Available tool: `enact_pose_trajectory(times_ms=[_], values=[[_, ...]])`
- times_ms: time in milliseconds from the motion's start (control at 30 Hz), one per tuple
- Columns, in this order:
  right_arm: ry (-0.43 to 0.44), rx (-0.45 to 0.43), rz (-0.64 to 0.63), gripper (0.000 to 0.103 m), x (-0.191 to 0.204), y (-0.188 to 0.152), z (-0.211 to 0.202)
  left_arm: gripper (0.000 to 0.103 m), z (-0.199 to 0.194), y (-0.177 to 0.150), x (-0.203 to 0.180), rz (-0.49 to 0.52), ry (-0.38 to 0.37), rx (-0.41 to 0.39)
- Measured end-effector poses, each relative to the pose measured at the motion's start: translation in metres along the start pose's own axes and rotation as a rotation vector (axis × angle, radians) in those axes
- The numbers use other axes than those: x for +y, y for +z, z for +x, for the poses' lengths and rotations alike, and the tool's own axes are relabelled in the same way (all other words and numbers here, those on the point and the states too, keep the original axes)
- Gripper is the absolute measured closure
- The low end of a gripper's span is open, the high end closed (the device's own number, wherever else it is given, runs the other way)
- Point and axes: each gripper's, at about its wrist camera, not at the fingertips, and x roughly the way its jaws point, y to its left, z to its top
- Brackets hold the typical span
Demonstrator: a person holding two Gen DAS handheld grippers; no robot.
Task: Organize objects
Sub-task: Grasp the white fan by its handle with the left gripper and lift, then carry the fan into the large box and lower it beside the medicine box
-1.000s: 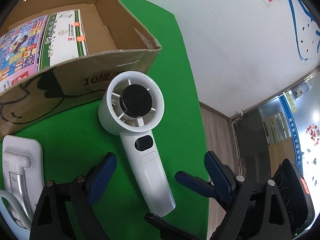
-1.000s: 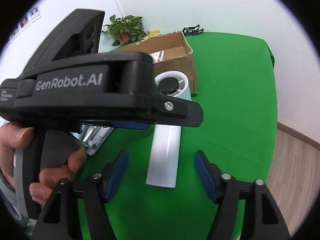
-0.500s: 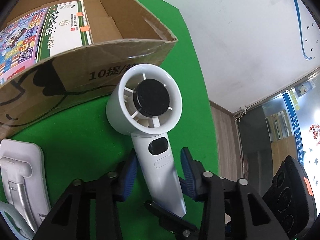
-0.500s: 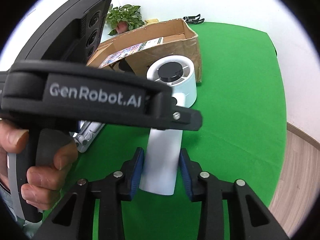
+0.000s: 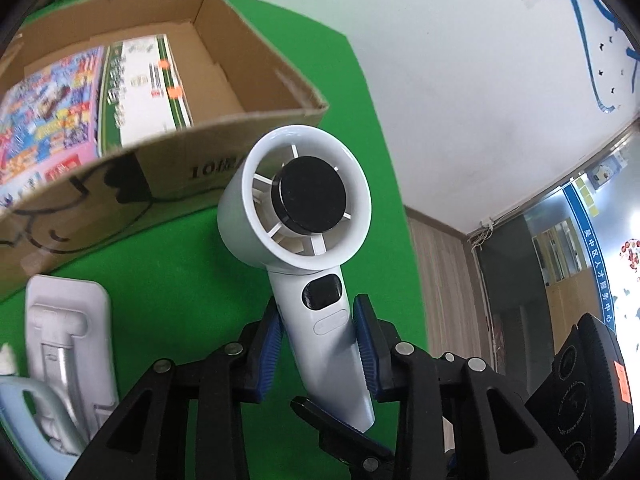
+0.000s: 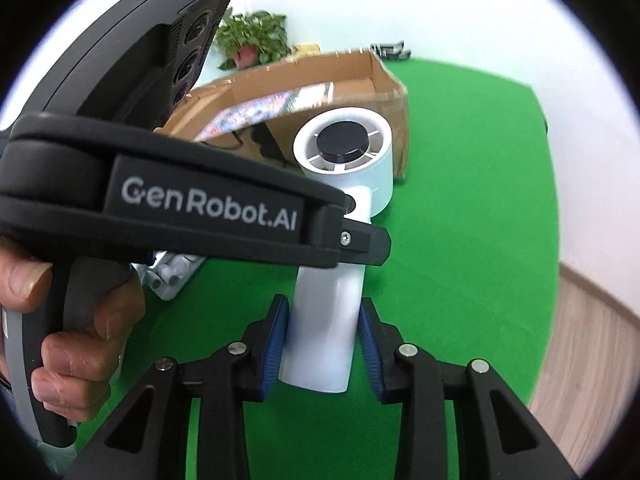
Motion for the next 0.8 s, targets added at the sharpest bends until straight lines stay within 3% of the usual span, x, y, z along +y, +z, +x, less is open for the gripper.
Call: enact_pose_trajectory(times_ms=[167, 433, 500, 800], values=[[0.008, -0.074, -0.034, 0.069, 0.011, 0.004, -0.032, 0.071, -0.039, 0.005, -0.016, 0.038, 0.015, -0.088], [0.035, -0.184, -0.091, 0.069, 0.021, 0.038, -0.064, 0.071, -0.101, 0.028, -0.032, 0.071, 0.039, -0.218], [0.032, -0.197, -0.109, 0.069, 0.023, 0.047, -0.067, 0.071, -0.112, 0.031, -0.047, 0.07, 0.041, -0.239], [0.04, -0.226, -0.122, 0.069, 0.019, 0.083, -0.072, 0.071, -0.139, 0.089, -0.05, 0.074, 0.045, -0.287]])
